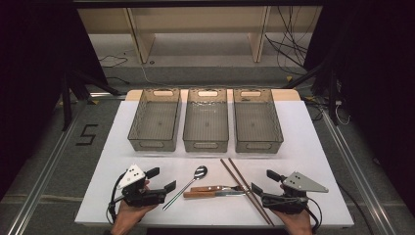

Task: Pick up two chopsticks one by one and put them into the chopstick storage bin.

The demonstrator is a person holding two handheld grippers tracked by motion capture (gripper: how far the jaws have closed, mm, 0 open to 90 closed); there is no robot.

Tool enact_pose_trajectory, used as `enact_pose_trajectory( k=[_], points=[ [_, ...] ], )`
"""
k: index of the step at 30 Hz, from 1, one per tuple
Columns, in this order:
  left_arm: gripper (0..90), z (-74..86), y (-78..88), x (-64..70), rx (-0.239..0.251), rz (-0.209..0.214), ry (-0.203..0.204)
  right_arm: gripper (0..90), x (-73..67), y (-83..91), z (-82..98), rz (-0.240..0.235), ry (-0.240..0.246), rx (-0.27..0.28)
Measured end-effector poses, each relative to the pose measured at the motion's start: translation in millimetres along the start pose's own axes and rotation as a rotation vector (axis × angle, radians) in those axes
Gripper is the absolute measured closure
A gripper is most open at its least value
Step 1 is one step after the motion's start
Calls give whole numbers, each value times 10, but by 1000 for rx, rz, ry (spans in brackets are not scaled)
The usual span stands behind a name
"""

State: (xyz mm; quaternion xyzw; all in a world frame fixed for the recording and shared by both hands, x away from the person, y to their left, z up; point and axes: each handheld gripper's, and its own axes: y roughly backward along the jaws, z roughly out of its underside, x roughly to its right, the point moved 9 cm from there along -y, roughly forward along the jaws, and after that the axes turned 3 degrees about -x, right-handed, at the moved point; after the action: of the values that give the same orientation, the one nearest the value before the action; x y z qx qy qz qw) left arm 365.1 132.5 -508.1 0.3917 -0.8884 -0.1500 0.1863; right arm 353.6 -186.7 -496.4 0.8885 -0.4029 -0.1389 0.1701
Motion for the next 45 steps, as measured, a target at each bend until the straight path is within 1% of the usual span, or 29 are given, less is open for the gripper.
enact_pose_trajectory(
  k=[4, 5, 7, 8, 9, 11, 15, 17, 18, 19, 22, 23, 24, 26, 27, 28, 29, 31, 32, 33, 35, 37, 45],
  points=[
    [161, 2, 1, 3, -1, 0, -4, 271, 7, -1, 8, 13, -2, -21],
    [161, 1, 2, 4, 0, 0, -4, 278, 7, -8, 12, 18, -3, -41],
    [161, 5, 1, 1, -2, -2, -6, 284, 4, -8, 12, 21, -6, -50],
    [161, 6, 0, 1, -3, -2, -6, 288, -7, -10, 2, 21, -5, -72],
    [161, 6, -1, 2, -3, -3, -5, 294, -13, -8, -2, 22, -3, -80],
    [161, 7, -3, 2, -3, -3, -7, 300, -37, -5, -12, 25, -4, -112],
    [161, 9, -7, 4, -6, -4, -9, 349, -155, -14, -26, 1, 31, -165],
    [161, 9, -7, 4, -7, -5, -10, 360, -236, -27, -24, -21, 40, -190],
    [161, 9, -9, 5, -6, -6, -11, 360, -236, -27, -24, -21, 40, -190],
    [161, 9, -9, 5, -6, -6, -12, 383, -308, -50, -2, -25, 63, -232],
    [161, 8, -7, 6, -5, -6, -12, 418, -375, -85, 43, -27, 87, -286],
    [161, 9, -8, 5, -5, -6, -11, 418, -375, -85, 43, -27, 87, -286],
    [161, 10, -8, 4, -6, -6, -12, 433, -392, -121, 81, -21, 90, -322],
    [161, 14, -8, 7, -10, -7, -14, 450, -390, -149, 110, -11, 102, -346],
    [161, 14, -9, 6, -10, -7, -16, 463, -385, -167, 129, 1, 112, -361],
    [161, 14, -9, 6, -10, -7, -16, 463, -385, -167, 129, 1, 112, -361],
    [161, 15, -11, 8, -10, -7, -15, 489, -392, -190, 162, 4, 123, -382],
    [161, 15, -12, 9, -11, -8, -16, 519, -398, -208, 191, 5, 125, -399],
    [161, 15, -12, 9, -11, -8, -16, 519, -398, -208, 191, 5, 125, -399],
    [161, 15, -12, 11, -11, -7, -16, 543, -385, -232, 233, 13, 127, -420],
    [161, 15, -11, 11, -11, -7, -16, 555, -363, -242, 261, 22, 125, -434],
    [161, 14, -10, 10, -11, -8, -17, 558, -328, -242, 271, 38, 123, -438],
    [161, 15, -12, 14, -12, -7, -19, 629, -184, -201, 278, 74, 95, -440]
  ],
)
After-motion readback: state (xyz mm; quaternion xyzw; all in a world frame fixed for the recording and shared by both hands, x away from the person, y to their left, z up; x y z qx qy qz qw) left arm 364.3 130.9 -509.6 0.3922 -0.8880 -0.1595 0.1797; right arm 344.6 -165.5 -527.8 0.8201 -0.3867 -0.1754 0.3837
